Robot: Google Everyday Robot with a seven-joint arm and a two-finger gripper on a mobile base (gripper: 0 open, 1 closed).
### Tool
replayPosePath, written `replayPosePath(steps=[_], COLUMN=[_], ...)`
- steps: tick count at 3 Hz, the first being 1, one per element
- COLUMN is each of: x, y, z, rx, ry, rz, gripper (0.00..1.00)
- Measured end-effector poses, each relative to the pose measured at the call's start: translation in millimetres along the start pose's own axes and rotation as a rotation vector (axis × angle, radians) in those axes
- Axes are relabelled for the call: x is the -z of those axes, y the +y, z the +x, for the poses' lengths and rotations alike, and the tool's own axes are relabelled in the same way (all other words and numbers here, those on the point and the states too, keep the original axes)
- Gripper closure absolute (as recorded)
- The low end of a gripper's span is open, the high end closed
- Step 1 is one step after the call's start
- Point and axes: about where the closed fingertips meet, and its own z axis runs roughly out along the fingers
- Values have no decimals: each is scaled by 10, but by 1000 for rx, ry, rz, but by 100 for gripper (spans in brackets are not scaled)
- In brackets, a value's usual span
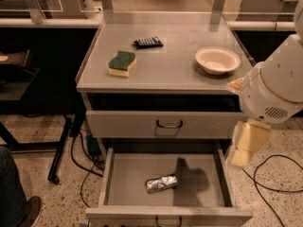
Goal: Pick redbull can from middle drawer and place on counter
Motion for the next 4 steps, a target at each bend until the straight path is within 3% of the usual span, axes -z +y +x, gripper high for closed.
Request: replayPosePath(steps=[2,4], x=[-73,-945], y=[79,321], z=[-9,-7], rx=[14,50], ry=[2,31], rz=[3,-37], gripper=[0,0])
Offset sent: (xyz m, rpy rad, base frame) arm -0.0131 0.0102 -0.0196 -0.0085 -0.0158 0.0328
